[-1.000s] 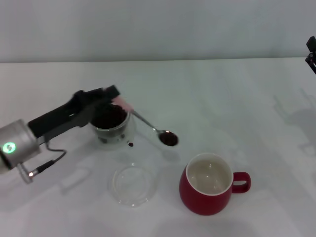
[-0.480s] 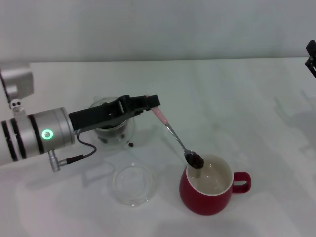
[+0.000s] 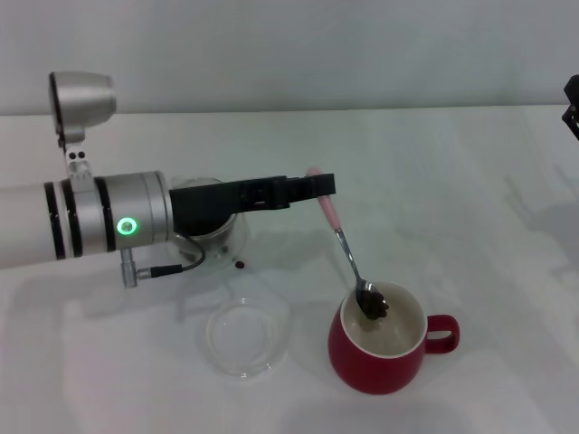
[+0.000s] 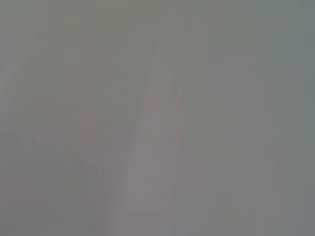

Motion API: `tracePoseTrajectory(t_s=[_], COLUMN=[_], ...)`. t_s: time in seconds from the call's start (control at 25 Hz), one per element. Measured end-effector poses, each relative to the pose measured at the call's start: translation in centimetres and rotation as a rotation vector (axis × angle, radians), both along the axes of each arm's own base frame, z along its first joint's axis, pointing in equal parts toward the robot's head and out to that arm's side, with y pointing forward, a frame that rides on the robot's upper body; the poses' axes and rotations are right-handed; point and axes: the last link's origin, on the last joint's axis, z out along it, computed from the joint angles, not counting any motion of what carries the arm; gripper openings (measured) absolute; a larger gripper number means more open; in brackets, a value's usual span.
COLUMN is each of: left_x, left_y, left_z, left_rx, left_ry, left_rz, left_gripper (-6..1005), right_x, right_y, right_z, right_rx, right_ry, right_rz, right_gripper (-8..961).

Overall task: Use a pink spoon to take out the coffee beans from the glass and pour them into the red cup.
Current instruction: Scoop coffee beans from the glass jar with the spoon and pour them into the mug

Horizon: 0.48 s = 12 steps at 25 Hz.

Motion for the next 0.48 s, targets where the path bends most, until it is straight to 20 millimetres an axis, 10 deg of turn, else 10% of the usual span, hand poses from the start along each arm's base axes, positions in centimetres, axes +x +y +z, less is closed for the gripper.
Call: tracePoseTrajectory(t_s=[0.48], left_x=[3.6], left_y=[0.0], left_z=[0.0], left_rx=[0.046], left_ry=[0.1], left_rz=[-0.302], left_gripper=[134], right_x=[0.1], right_y=[0.1], right_z=[-0.1], right_rx=[-0.004], right_ry=[-0.001], right_rz=[-0.01], right_gripper=[835])
